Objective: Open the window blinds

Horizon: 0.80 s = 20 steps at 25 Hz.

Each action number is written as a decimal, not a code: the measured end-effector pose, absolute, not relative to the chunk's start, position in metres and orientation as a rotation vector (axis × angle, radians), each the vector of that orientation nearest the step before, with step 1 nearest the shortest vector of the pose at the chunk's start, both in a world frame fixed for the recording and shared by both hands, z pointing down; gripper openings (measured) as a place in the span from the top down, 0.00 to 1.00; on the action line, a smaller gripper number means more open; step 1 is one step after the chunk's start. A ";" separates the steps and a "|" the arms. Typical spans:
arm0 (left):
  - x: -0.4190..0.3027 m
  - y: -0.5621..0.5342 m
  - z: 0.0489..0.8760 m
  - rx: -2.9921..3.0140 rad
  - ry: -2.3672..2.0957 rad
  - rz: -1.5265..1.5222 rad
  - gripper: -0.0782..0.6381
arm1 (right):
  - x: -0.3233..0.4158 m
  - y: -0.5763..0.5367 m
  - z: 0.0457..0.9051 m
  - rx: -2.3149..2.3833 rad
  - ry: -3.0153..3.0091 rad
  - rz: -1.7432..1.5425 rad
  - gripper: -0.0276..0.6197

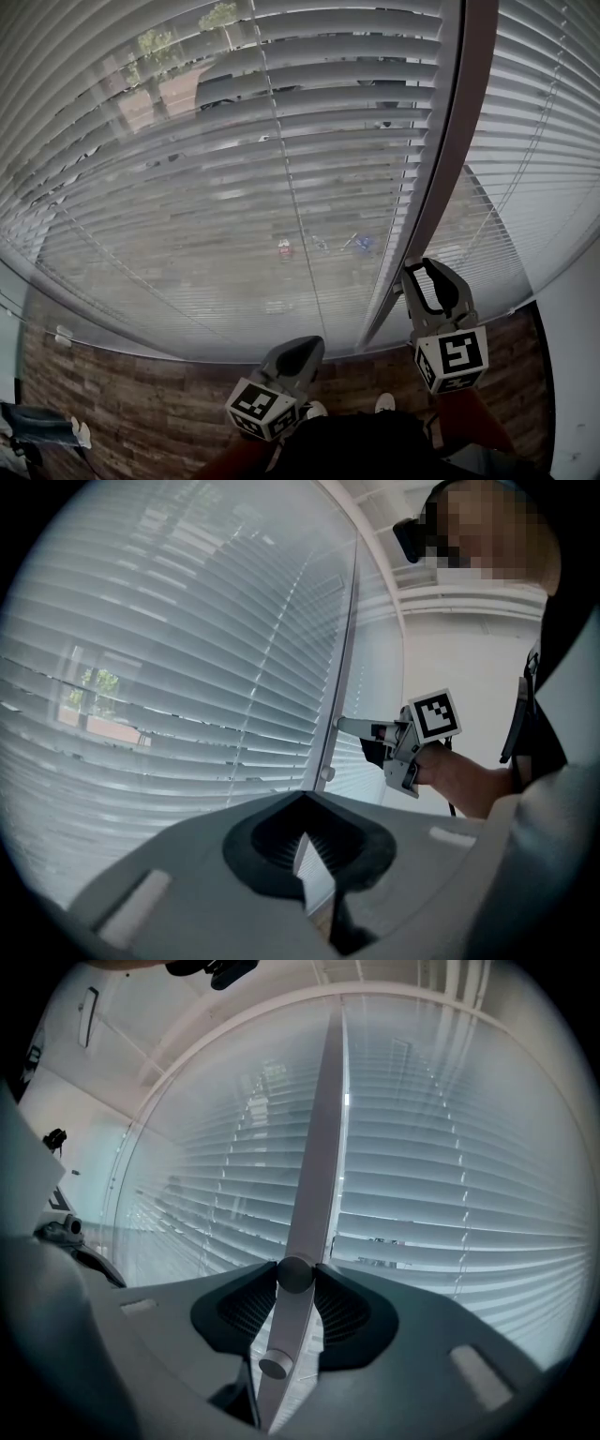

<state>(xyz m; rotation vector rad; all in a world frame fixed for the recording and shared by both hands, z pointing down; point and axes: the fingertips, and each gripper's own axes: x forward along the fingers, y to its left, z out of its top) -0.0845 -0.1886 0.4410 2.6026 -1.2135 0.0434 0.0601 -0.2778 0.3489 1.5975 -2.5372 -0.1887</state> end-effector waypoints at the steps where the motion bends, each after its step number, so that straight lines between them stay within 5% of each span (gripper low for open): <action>1: -0.084 -0.189 0.441 2.604 -1.210 0.043 0.89 | 0.060 -0.278 0.350 1.595 -2.528 -0.202 0.72; 20: -0.085 -0.187 0.441 2.596 -1.204 0.044 0.89 | 0.054 -0.274 0.349 1.454 -2.135 -0.677 0.73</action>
